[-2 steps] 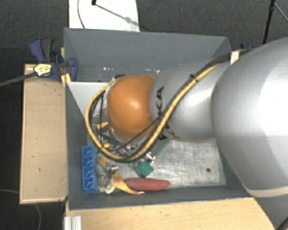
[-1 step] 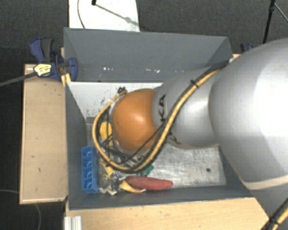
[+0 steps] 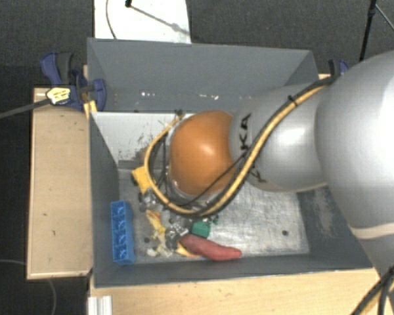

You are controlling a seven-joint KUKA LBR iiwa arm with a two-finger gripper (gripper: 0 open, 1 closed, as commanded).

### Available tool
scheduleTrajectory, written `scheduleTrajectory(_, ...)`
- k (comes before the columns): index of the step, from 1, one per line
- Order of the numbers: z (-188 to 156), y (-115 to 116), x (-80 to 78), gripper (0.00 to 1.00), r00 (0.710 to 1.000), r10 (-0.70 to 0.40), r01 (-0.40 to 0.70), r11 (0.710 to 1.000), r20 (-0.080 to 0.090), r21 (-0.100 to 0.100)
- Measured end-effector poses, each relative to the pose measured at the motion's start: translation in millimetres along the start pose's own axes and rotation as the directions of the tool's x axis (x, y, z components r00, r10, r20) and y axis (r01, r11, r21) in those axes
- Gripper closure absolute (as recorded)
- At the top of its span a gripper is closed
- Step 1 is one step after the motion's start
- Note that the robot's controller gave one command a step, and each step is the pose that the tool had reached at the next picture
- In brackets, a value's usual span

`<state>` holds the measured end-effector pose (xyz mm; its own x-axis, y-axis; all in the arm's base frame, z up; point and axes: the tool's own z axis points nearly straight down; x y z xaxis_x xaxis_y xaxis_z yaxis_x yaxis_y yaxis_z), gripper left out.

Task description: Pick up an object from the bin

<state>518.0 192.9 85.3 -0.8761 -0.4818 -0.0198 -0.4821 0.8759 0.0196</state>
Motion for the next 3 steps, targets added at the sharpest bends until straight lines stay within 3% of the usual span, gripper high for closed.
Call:
scheduleTrajectory(1,0,0,-0.1,1.00,1.000,0.002,-0.002,1.000,0.000,0.001)
scheduleTrajectory(2,-65,-1,-4.5,1.00,1.000,0.001,-0.001,1.000,-0.009,0.018)
scheduleTrajectory(3,-65,-1,-4.5,1.00,1.000,0.002,-0.002,1.000,-0.010,0.018)
